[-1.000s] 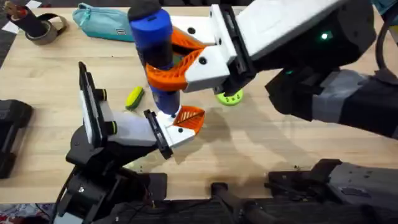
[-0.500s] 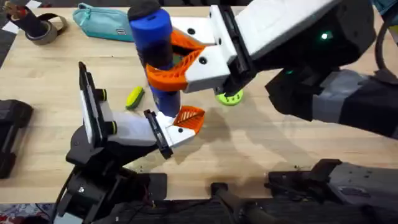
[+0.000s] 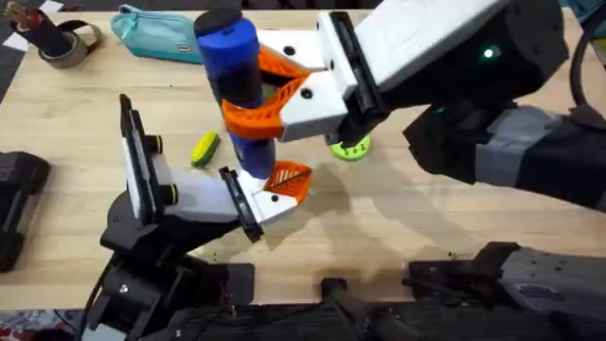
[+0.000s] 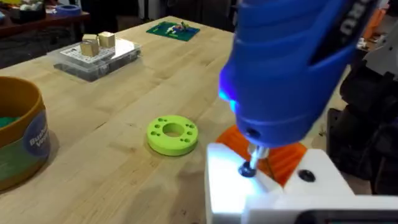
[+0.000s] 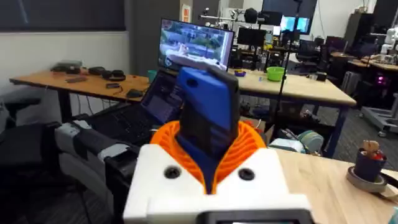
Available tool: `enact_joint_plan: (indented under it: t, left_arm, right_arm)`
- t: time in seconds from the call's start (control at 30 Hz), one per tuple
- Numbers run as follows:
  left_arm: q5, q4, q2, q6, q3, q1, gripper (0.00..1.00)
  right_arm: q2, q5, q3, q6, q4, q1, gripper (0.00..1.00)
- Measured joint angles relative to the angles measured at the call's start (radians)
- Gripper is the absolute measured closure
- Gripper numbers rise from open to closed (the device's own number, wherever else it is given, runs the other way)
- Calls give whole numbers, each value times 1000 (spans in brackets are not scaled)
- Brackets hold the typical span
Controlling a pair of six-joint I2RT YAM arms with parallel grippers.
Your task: Pick up the gripper from the table and insert it into the empty holder that is missing its gripper. Then pick up a screw, insert it into the mounting hole, and use the screwdriver to tighten it. Finally, clean up the table by picking up the vegetable and placing it into the bucket.
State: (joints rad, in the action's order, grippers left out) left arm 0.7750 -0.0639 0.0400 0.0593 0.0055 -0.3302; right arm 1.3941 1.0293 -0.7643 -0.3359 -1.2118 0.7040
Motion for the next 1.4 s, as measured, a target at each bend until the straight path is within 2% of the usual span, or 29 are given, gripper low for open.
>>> enact_joint_plan:
  t: [1.4]
  left_arm:
    - [0, 0, 0, 0, 0, 0, 990]
  right_arm:
    - [0, 0, 0, 30, 37, 0, 970]
